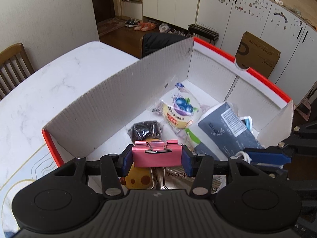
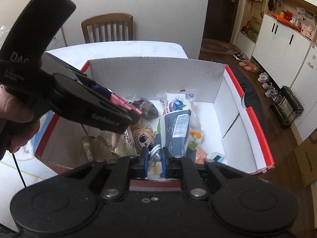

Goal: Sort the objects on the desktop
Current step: 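Lower into the box and open the left tool while the right tool releases the cable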

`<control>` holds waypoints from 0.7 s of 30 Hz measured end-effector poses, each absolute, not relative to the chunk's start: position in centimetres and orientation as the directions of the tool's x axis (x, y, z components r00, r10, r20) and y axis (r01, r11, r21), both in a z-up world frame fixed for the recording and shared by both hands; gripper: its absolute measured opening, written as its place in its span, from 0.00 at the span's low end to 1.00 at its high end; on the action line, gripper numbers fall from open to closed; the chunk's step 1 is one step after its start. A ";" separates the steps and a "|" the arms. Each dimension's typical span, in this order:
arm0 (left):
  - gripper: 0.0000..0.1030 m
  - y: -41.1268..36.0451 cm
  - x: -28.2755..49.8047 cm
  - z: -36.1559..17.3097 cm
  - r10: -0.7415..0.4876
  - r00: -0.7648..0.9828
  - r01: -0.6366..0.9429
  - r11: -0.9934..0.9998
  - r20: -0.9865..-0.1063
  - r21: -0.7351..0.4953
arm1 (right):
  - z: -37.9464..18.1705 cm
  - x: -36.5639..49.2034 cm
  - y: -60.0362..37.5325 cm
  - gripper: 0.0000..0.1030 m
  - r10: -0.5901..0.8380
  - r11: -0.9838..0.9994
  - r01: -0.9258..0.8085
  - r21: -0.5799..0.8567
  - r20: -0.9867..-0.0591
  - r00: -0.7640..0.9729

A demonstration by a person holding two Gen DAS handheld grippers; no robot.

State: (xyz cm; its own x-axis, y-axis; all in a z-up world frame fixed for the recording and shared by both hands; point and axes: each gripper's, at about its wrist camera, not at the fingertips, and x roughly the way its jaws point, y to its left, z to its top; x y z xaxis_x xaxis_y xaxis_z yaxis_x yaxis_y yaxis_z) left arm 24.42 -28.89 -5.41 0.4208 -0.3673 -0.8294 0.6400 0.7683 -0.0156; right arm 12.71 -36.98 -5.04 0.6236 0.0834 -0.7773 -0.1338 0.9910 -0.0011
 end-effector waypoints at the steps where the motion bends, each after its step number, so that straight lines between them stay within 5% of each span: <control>1: 0.47 -28.9 24.4 -5.5 -0.365 0.418 0.640 0.768 -0.832 -0.016 | -5.0 12.7 -37.0 0.12 0.084 0.991 -0.134 -0.001 -0.778 0.623; 9: 0.48 -28.8 24.3 -5.8 -0.362 0.407 0.646 0.763 -0.839 -0.016 | -4.8 12.8 -37.8 0.12 0.095 0.992 -0.123 0.023 -0.780 0.618; 21: 0.65 -27.9 23.1 -4.4 -0.386 0.433 0.645 0.764 -0.815 -0.019 | -4.0 12.0 -38.5 0.19 0.122 0.991 -0.119 0.061 -0.774 0.621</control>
